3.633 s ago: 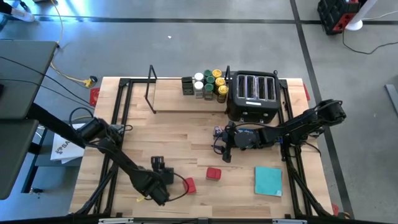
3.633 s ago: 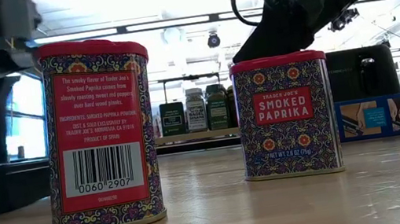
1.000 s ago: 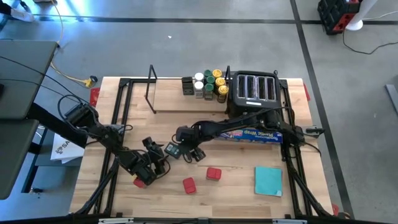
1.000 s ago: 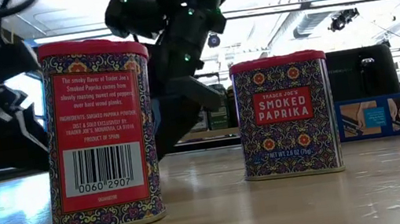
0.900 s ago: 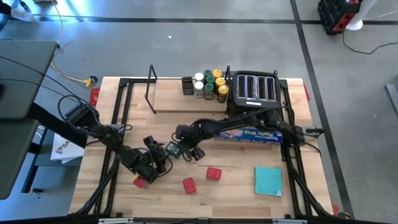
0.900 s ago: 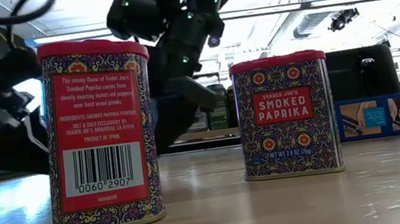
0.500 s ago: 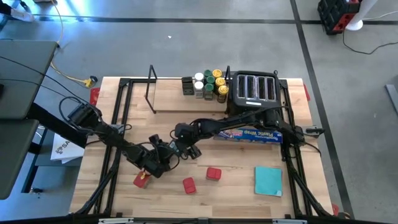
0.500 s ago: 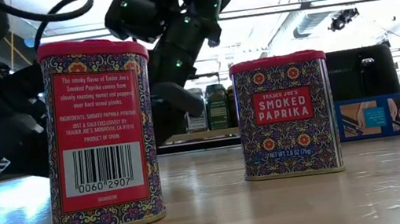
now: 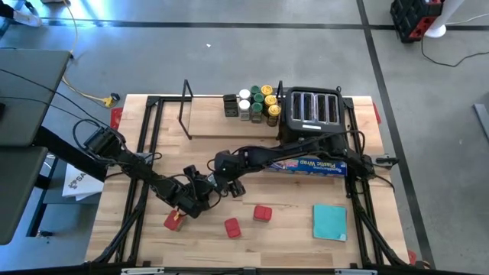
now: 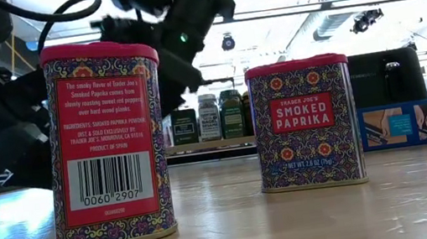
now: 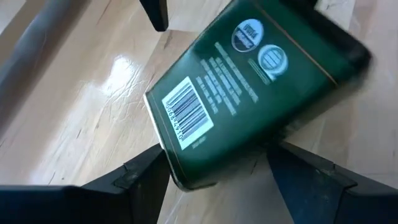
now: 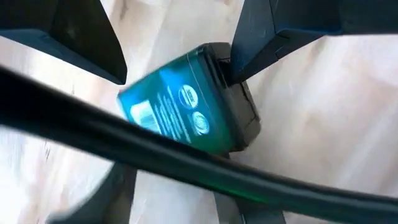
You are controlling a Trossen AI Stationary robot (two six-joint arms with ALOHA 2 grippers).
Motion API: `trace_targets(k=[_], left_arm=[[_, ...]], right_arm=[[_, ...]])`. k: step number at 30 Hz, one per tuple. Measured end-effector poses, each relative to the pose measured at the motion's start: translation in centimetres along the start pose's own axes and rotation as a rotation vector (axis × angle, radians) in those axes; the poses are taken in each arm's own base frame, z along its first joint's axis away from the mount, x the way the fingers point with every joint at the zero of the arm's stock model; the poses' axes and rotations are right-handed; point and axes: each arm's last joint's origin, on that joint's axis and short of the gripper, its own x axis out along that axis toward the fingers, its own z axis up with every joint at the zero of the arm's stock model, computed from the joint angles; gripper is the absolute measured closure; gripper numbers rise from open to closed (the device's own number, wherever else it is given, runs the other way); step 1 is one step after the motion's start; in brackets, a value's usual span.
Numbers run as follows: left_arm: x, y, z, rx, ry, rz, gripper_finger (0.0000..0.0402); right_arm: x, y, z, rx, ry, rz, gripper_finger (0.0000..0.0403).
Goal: Shelf spices
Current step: Put the black seasoning can on the shelf aligned with the other black seasoning can
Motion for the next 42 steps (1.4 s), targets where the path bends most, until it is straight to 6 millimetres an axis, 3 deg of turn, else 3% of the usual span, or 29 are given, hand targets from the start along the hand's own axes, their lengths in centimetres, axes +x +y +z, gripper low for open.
trace_targets(k=[7,11,16,21,30,36,42], left_arm=[[-0.2,-0.5,0.0,-0.010,-0.024,-0.036,0.0141],[-0.5,-1.3,0.3,-0.028,-0.030,-0.128,0.0141],[-0.7,-1.5,0.3,-0.032,-0.047,-0.124,0.0143],[-0.8,-1.4,0.3,-0.049,-0.070,-0.097,0.0144],[-1.8,-1.2,-0.1,-0.093,-0.085,-0.059,0.0145],[-2.1,-1.3,0.2,-0.154,-0.147,-0.046,0.0145],[-1.7,-0.9,0.8,-0.189,-0.182,0.001,0.0145]], right_arm=[[-1.6,-0.6,1.8,0.083,-0.067,-0.040,0.0126],[-1.7,-1.1,1.9,0.134,-0.083,-0.079,0.0126],[-1.7,-1.4,1.6,0.165,-0.073,-0.071,0.0126],[-1.8,-1.2,1.7,0.130,-0.076,-0.062,0.0126],[-4.7,-1.5,3.2,-0.019,-0.084,0.022,0.0126],[-4.0,-1.1,2.1,-0.142,-0.053,0.098,0.0126],[-2.0,-1.8,0.7,-0.065,-0.017,0.135,0.0126]])
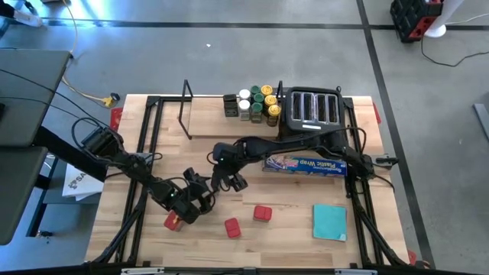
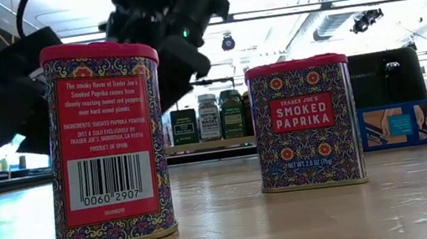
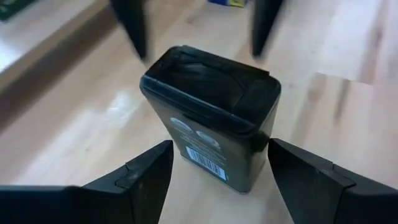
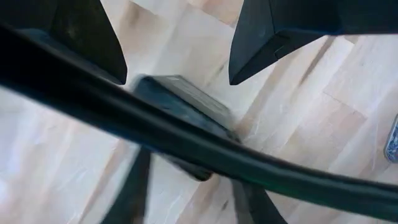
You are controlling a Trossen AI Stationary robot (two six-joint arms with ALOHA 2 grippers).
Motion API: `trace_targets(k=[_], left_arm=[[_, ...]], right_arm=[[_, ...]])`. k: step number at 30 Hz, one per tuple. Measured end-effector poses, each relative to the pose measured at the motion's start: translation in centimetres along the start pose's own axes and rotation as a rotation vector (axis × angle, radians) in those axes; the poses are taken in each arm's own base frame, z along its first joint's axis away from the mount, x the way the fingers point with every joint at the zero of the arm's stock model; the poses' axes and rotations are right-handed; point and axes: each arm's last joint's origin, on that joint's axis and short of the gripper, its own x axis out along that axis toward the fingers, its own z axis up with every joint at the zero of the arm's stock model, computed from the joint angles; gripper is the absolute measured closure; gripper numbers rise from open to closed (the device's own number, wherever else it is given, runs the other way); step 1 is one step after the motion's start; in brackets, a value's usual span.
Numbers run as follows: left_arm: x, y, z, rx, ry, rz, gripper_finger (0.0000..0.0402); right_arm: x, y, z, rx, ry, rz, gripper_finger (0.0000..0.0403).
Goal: Shelf spices
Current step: Put the black seasoning can on the shelf aligned with the other black seasoning can
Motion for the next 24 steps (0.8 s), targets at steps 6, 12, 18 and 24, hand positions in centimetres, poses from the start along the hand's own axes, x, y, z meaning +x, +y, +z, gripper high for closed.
trace_targets(k=[6,12,18,24], left_arm=[[0.7,0.7,0.2,0.029,0.022,0.053,0.0145],[0.6,1.6,-0.3,0.091,0.080,0.098,0.0145],[-0.6,2.4,-0.4,0.089,0.099,0.121,0.0145],[-2.5,2.4,0.7,0.026,0.019,0.066,0.0145]], right_arm=[[1.1,0.0,-0.6,0.058,0.011,0.048,0.0126],[0.7,0.5,-0.6,0.112,0.051,0.056,0.0126],[-0.1,1.0,-0.8,0.198,0.118,0.051,0.0126],[-1.0,2.1,-0.8,0.234,0.181,0.068,0.0126]])
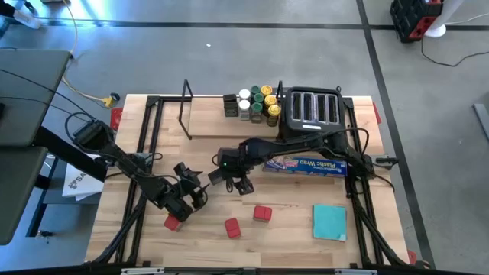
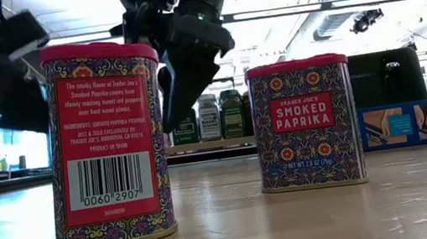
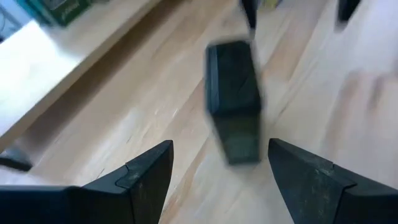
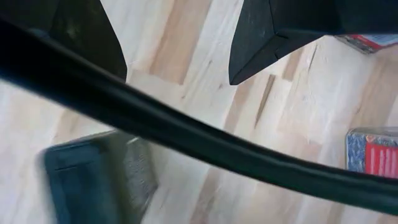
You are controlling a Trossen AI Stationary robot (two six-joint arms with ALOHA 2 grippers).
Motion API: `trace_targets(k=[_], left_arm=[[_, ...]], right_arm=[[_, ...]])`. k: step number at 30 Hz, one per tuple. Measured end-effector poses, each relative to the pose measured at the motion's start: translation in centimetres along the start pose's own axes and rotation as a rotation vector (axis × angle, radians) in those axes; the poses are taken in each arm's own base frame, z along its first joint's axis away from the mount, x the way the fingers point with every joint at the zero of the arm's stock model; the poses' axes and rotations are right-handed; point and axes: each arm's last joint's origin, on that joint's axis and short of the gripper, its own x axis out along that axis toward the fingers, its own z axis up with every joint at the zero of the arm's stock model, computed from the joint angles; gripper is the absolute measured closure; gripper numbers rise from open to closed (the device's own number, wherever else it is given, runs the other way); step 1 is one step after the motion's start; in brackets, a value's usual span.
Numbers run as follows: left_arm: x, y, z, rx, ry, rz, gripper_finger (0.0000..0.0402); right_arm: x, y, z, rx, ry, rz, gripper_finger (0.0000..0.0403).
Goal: Shelf spices
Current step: Put the black seasoning can on the shelf aligned with the other black seasoning can
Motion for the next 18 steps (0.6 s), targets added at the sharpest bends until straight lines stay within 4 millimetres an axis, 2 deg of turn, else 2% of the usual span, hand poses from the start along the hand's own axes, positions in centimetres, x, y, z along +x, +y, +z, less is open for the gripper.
trace_targets(k=[5,8,12,18], left_arm=[[0.3,-0.4,0.8,-0.080,-0.073,0.002,0.0144],[1.1,-0.6,1.2,-0.109,-0.085,0.006,0.0144],[2.3,-0.7,1.7,-0.101,-0.084,0.016,0.0144],[3.6,-0.5,2.7,-0.082,-0.054,-0.019,0.0158]], right_arm=[[1.0,1.2,-1.2,0.016,0.122,-0.085,0.0126],[0.4,2.0,-2.6,0.058,0.231,-0.176,0.0126],[-2.4,3.7,-4.0,0.099,0.283,-0.320,0.0126],[-7.4,7.0,-7.3,0.205,0.226,-0.479,0.0126]])
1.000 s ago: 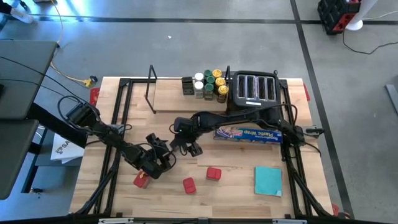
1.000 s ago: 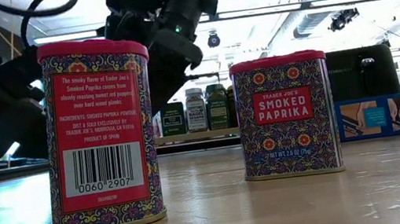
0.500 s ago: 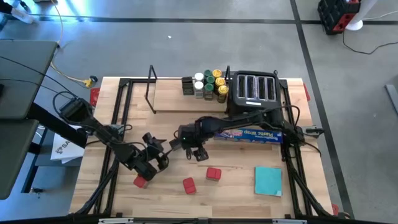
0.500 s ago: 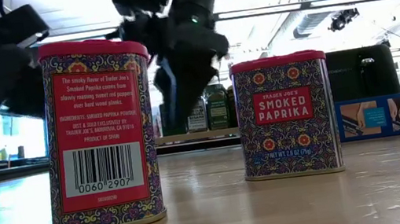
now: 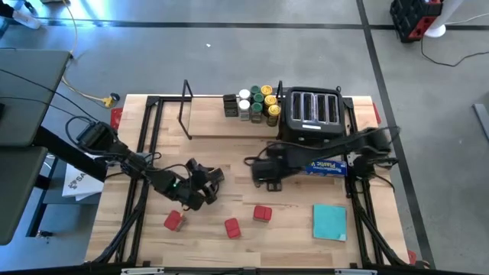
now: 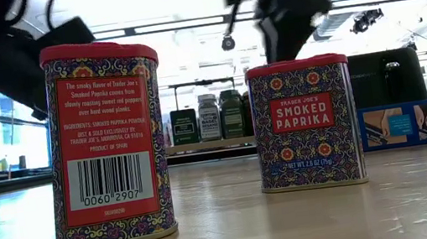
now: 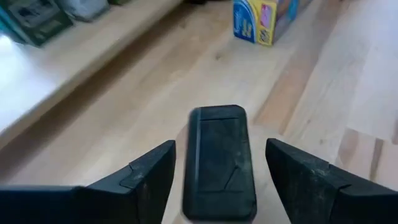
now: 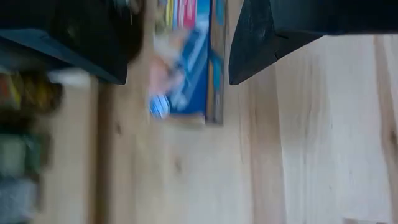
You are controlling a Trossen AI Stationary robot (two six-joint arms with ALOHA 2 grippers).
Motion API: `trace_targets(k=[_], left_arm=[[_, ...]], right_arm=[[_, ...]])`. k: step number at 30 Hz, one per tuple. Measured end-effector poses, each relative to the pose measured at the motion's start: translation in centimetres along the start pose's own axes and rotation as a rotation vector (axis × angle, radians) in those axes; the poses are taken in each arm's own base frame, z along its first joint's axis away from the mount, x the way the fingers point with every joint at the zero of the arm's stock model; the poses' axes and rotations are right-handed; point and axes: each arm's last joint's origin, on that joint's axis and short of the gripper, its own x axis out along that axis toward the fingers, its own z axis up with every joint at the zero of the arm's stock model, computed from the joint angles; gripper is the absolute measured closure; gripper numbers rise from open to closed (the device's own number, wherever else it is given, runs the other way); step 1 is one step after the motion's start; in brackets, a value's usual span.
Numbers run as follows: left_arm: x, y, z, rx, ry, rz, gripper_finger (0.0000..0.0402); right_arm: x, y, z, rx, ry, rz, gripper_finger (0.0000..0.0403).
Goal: Shelf spices
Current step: Put the black seasoning can on the shelf aligned with the other black seasoning can
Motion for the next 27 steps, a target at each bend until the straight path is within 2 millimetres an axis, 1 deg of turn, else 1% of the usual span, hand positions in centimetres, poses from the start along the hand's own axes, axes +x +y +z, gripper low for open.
trace_targets(k=[3,5,7,9,10,12,15,18,21,24,27], left_arm=[[0.7,0.2,0.4,0.002,0.047,-0.041,0.0184],[1.1,0.5,0.5,0.011,0.078,-0.060,0.0210],[1.5,0.5,1.1,0.032,0.098,-0.083,0.0243],[1.7,0.1,2.4,0.064,0.108,-0.134,0.0279],[1.9,0.0,3.1,0.086,0.113,-0.162,0.0290],[2.5,0.1,4.9,0.135,0.134,-0.206,0.0290],[3.6,1.1,7.8,0.222,0.163,-0.205,0.0290],[5.0,3.2,10.8,0.309,0.188,-0.159,0.0290],[6.7,6.2,13.4,0.363,0.198,-0.145,0.0290],[8.4,9.8,15.2,0.358,0.201,-0.182,0.0290],[9.7,13.4,16.1,0.332,0.187,-0.221,0.0290]], right_arm=[[-2.3,0.3,-2.9,0.090,-0.041,-0.039,0.0126],[-3.7,0.5,-5.0,0.158,-0.076,-0.059,0.0126],[-5.1,0.8,-7.0,0.220,-0.125,-0.076,0.0126],[-6.2,1.1,-8.9,0.274,-0.177,-0.093,0.0126],[-6.6,1.2,-9.8,0.300,-0.203,-0.100,0.0126],[-7.3,1.4,-11.2,0.344,-0.253,-0.120,0.0126],[-7.8,1.5,-12.7,0.401,-0.320,-0.142,0.0126],[-7.5,1.9,-13.2,0.419,-0.357,-0.141,0.0126],[-6.9,2.3,-13.1,0.408,-0.376,-0.131,0.0126],[-6.1,2.8,-13.1,0.393,-0.389,-0.121,0.0126],[-5.8,2.9,-13.2,0.401,-0.392,-0.117,0.0126]])
